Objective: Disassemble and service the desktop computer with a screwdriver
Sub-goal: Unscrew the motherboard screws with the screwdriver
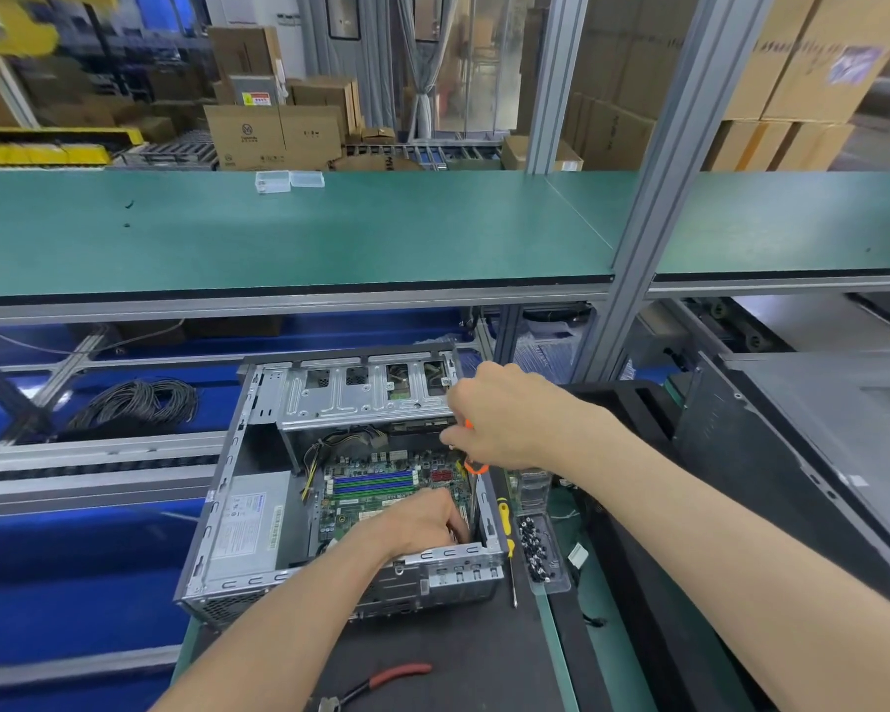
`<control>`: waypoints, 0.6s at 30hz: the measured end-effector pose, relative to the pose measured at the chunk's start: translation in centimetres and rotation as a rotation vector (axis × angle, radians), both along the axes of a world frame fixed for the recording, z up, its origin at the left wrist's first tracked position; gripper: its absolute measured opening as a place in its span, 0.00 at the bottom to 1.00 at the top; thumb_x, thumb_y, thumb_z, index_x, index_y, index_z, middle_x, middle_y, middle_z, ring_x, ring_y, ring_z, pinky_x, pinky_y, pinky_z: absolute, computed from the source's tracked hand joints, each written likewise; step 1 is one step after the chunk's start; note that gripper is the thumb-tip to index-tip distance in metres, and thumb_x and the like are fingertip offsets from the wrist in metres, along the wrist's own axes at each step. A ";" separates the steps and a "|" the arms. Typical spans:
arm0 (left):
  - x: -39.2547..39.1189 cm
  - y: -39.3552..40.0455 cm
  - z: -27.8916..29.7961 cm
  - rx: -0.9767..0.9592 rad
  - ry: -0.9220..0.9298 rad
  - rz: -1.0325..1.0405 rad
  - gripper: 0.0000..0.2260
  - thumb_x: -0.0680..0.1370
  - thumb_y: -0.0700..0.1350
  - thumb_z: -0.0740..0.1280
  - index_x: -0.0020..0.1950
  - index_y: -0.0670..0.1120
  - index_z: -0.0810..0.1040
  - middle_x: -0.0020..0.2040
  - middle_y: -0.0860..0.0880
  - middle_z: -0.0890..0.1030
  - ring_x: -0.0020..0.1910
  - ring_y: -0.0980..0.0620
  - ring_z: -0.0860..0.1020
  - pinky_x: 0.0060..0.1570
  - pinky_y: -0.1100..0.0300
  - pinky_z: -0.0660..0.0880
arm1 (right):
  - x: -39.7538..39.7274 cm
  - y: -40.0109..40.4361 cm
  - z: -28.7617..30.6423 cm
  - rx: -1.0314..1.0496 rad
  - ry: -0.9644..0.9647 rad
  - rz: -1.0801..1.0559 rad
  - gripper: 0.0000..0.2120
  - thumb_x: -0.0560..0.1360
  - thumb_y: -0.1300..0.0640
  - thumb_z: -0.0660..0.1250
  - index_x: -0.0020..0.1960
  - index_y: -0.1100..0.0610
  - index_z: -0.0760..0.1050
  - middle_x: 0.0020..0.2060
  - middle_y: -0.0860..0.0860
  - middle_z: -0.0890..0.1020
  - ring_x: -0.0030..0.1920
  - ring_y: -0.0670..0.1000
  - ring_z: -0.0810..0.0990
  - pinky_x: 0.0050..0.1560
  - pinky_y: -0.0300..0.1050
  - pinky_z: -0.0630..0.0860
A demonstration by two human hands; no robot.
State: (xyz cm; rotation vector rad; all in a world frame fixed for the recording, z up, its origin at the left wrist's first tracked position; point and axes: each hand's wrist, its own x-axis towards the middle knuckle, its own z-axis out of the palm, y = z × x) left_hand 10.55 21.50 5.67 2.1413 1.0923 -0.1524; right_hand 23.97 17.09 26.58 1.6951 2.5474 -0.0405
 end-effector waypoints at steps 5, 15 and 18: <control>-0.1 0.2 0.1 0.004 0.015 -0.032 0.20 0.68 0.31 0.63 0.54 0.43 0.86 0.53 0.48 0.86 0.39 0.58 0.77 0.29 0.80 0.65 | 0.4 0.0 0.9 -0.276 0.160 0.128 0.11 0.69 0.64 0.68 0.46 0.50 0.75 0.43 0.49 0.78 0.45 0.52 0.78 0.39 0.45 0.75; -0.3 0.2 -0.1 -0.016 0.004 -0.016 0.21 0.67 0.32 0.63 0.54 0.45 0.86 0.54 0.49 0.86 0.47 0.58 0.80 0.49 0.65 0.77 | -0.6 0.0 0.4 -0.131 0.075 0.030 0.12 0.83 0.51 0.59 0.49 0.59 0.74 0.40 0.54 0.73 0.39 0.57 0.72 0.39 0.48 0.68; -0.5 0.1 0.0 -0.021 0.010 -0.035 0.18 0.67 0.33 0.64 0.52 0.44 0.86 0.49 0.48 0.87 0.38 0.63 0.79 0.38 0.73 0.74 | -0.3 -0.2 0.9 -0.196 0.141 0.131 0.06 0.76 0.61 0.64 0.47 0.52 0.77 0.45 0.50 0.79 0.42 0.50 0.75 0.42 0.47 0.72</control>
